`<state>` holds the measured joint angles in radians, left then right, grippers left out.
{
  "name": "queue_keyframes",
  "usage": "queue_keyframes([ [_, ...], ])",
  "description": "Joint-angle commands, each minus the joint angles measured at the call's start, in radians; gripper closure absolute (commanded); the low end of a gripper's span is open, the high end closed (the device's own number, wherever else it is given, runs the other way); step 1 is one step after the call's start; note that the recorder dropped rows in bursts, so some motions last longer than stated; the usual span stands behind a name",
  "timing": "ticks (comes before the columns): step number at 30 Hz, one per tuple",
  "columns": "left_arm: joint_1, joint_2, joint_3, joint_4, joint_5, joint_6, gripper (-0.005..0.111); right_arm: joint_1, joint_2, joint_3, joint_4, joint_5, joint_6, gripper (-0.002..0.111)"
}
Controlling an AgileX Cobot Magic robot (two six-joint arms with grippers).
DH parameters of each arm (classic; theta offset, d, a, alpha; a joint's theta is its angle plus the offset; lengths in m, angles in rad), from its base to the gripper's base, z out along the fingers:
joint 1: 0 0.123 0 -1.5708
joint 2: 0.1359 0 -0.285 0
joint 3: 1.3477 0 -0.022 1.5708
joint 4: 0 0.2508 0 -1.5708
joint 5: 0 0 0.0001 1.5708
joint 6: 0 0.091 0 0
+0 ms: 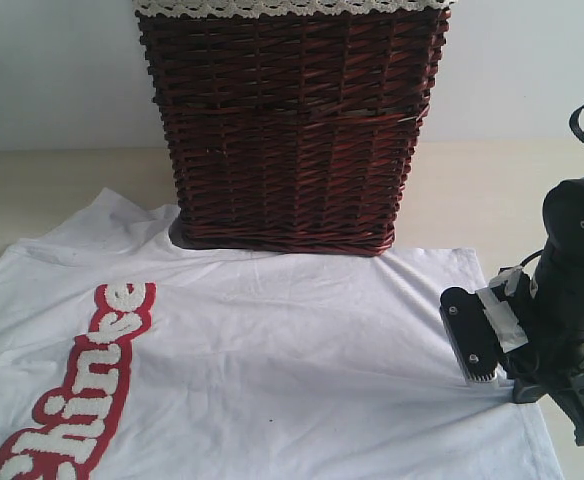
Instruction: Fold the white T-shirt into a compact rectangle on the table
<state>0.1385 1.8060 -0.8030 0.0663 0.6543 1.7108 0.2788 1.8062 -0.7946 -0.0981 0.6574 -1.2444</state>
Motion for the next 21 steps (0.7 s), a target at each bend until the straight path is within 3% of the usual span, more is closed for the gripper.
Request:
queue_keyframes([
  [1,0.001,0.021,0.02,0.001,-0.039,-0.012,0.106,-0.006,0.035,0.02,-0.028,-0.041,-0.003,0.108],
  [4,0.001,0.021,0.02,-0.007,-0.053,-0.012,0.106,-0.006,0.035,0.02,-0.034,-0.057,-0.01,0.108],
  [10,0.001,0.021,0.02,-0.163,-0.087,-0.012,0.106,-0.006,0.037,0.02,-0.075,-0.101,-0.013,0.108],
  [21,0.001,0.021,0.02,-0.177,-0.105,0.021,0.106,-0.006,0.037,0.02,-0.065,-0.101,-0.01,0.108],
])
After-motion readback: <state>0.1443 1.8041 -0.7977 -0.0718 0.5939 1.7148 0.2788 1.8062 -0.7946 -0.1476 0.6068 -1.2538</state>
